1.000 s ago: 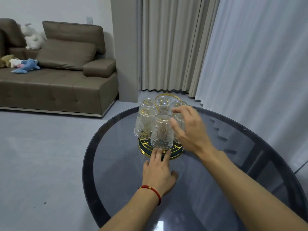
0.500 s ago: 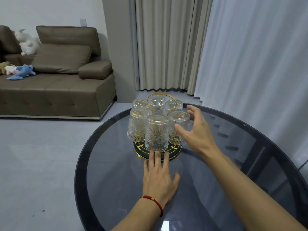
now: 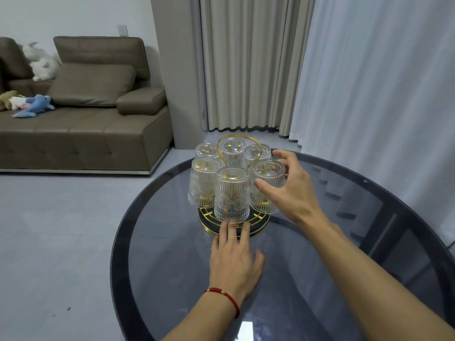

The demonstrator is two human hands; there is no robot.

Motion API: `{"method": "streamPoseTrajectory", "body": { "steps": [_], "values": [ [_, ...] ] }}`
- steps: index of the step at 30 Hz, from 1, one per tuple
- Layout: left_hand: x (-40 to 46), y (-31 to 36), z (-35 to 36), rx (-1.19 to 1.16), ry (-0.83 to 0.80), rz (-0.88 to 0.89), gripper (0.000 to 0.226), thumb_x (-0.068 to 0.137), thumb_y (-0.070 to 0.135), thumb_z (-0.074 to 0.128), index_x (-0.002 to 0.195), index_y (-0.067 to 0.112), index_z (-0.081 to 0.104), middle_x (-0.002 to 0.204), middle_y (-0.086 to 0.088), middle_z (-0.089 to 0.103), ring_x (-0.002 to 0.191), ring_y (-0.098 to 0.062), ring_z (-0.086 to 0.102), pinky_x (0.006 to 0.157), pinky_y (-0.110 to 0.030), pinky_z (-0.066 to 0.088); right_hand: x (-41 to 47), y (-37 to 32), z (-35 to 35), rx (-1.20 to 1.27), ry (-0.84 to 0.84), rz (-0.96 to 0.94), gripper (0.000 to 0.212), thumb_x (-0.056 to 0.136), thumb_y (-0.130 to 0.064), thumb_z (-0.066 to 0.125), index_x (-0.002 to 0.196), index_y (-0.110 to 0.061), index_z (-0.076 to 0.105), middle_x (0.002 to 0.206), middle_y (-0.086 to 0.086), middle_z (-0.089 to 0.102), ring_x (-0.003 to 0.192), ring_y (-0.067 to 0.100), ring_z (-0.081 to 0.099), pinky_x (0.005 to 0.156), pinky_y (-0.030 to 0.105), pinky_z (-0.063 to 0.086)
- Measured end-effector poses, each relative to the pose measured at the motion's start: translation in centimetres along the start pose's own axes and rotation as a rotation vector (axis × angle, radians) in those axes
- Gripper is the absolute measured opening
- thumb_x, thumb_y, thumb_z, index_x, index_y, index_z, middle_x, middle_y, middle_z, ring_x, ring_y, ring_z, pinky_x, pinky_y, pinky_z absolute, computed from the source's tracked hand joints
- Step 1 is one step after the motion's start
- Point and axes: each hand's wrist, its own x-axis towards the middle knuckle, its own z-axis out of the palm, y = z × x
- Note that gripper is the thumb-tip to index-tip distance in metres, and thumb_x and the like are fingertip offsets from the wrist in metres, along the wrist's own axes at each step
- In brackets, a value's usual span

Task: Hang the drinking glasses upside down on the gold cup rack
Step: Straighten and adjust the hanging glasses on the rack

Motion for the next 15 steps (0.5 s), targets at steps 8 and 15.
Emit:
{"method": "streamPoseTrajectory", "body": {
  "steps": [8,15],
  "values": [
    [0.0,-0.1,-0.2,-0.007,-0.007,0.002,0.063,0.098,0.044,0.040,0.155,0.024,0.022,0.163,-0.009,0.024,0.152,-0.028,0.009,0.122,-0.045,0.023,-0.1,0.5,-1.1,-0.113,-0.060,-0.075,0.053,0.084,-0.044,0.080,0.132,-0.027,0.062,0.128,-0.002,0.063,0.118,0.013,0.057,0.104,0.035,0.046],
    [0.0,-0.4,-0.1,-0.020,0.004,0.004,0.061,0.098,0.042,0.043,0.154,0.025,0.026,0.161,-0.008,0.027,0.151,-0.028,0.013,0.120,-0.046,0.027,-0.1,0.8,-1.8,-0.260,-0.097,-0.150,0.053,0.088,-0.049,0.074,0.135,-0.025,0.064,0.129,0.004,0.057,0.120,0.019,0.056,0.103,0.044,0.049]
  ]
}}
